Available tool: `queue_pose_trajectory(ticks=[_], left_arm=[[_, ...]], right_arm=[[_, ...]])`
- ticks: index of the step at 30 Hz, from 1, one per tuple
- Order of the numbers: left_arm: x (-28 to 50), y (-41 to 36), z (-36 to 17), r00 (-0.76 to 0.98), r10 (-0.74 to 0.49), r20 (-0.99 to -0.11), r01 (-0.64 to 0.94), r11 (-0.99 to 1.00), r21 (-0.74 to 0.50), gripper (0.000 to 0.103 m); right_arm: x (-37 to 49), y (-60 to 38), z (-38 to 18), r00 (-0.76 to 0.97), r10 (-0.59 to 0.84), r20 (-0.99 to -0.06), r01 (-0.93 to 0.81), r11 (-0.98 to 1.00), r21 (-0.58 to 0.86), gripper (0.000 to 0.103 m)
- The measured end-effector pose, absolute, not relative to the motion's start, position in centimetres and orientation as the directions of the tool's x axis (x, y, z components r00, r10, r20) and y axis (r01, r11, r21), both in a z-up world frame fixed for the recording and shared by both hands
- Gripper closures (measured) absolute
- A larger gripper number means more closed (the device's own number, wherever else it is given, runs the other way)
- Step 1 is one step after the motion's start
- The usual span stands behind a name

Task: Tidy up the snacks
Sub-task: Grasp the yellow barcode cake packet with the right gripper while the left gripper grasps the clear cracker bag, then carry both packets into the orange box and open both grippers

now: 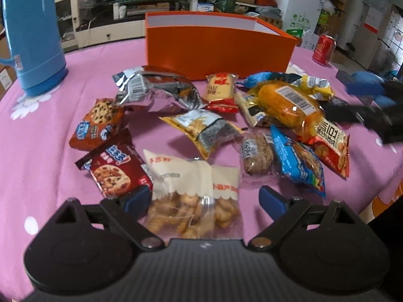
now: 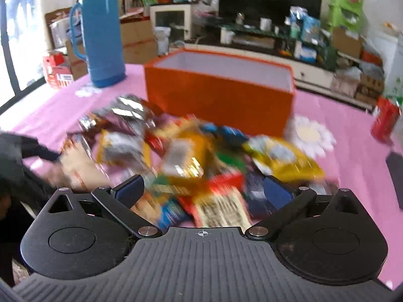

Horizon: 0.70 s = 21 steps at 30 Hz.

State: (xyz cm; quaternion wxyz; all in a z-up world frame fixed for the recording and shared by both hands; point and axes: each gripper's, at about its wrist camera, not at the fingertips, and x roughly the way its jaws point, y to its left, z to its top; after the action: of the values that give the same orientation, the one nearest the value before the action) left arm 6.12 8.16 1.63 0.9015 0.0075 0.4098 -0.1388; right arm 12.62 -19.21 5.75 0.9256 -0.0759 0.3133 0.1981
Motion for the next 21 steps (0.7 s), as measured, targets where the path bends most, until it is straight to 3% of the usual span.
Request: queue_pose_trajectory(ticks=[4, 10, 15, 17, 21], left_arm=[[6.1, 8.6, 1.4, 0.629, -0.221, -0.745, 0.236, 0.968, -0.087, 0.011], [6.9, 8.9, 1.0, 0.617, -0.228, -0.753, 0.215, 0.969, -0.118, 0.011], [7.2, 8.1, 0.3, 0.606, -0.192, -0.772, 0.219, 0.973, -0.070, 0.027], [7.1, 8.1, 0.4, 0.615, -0.186, -0.766, 0.214, 0.975, -0.064, 0.032], [7.2, 8.6, 0.7, 0.621, -0.184, -0.762, 0.180, 0.980, -0.090, 0.040]], right_arm=[[15.7, -16.9, 5.5, 0.710, 0.332, -0.622, -0.407, 0.913, 0.022, 0.020], [18.4, -14.6, 3.2, 0.665, 0.318, -0.676, -0.410, 0.912, 0.026, 0.024], [18.8, -15.1, 1.5, 0.654, 0.300, -0.695, -0.385, 0.922, 0.035, 0.047], [18.6, -15.7, 1.5, 0.657, 0.306, -0.690, -0.377, 0.925, 0.051, 0.062], [18.3, -16.7, 1.9, 0.666, 0.329, -0.670, -0.377, 0.923, 0.078, 0.072]])
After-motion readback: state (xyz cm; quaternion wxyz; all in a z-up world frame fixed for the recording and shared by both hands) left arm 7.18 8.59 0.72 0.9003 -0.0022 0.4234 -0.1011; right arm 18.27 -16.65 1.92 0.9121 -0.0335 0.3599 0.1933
